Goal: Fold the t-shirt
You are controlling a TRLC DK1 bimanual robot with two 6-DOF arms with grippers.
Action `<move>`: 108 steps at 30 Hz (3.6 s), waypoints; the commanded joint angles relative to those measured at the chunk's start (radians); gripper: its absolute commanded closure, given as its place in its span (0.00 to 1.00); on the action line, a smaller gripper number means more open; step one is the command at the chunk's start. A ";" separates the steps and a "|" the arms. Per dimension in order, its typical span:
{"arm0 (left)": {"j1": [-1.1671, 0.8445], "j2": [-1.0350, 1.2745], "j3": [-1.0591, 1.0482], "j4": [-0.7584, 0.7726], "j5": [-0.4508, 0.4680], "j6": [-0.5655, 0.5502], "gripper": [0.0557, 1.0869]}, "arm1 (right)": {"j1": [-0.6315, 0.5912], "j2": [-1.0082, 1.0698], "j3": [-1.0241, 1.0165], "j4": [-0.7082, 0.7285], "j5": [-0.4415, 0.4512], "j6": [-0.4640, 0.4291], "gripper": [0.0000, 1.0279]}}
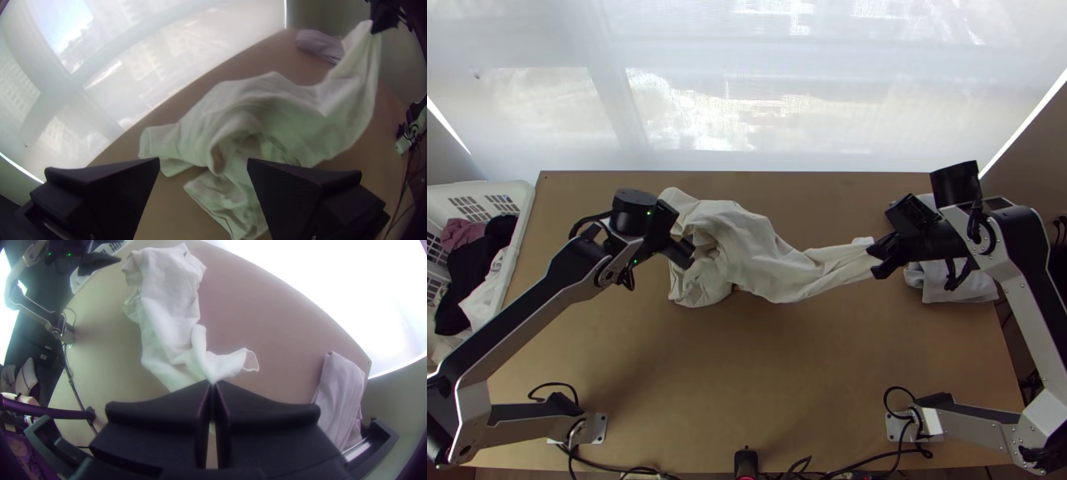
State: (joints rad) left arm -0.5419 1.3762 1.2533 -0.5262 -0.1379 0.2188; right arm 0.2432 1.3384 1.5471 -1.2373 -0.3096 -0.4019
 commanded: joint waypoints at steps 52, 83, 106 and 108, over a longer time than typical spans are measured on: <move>-0.161 0.512 0.127 0.233 0.083 -0.101 0.16 | -0.056 0.033 -0.027 0.125 0.052 -0.023 0.97; 0.031 0.041 0.250 -0.024 0.143 -0.214 0.97 | -0.071 0.030 0.085 0.137 0.067 -0.026 0.97; 0.191 -0.154 0.750 -0.227 0.139 -0.148 0.97 | -0.226 0.041 0.354 0.136 0.110 0.031 0.97; 0.192 -0.154 0.785 -0.250 0.136 -0.150 0.97 | -0.242 0.027 0.332 0.136 0.110 0.035 0.97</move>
State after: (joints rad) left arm -0.3183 1.2564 1.9320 -0.7170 0.0013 0.0570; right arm 0.0742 1.3754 1.9221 -1.1027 -0.2020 -0.3855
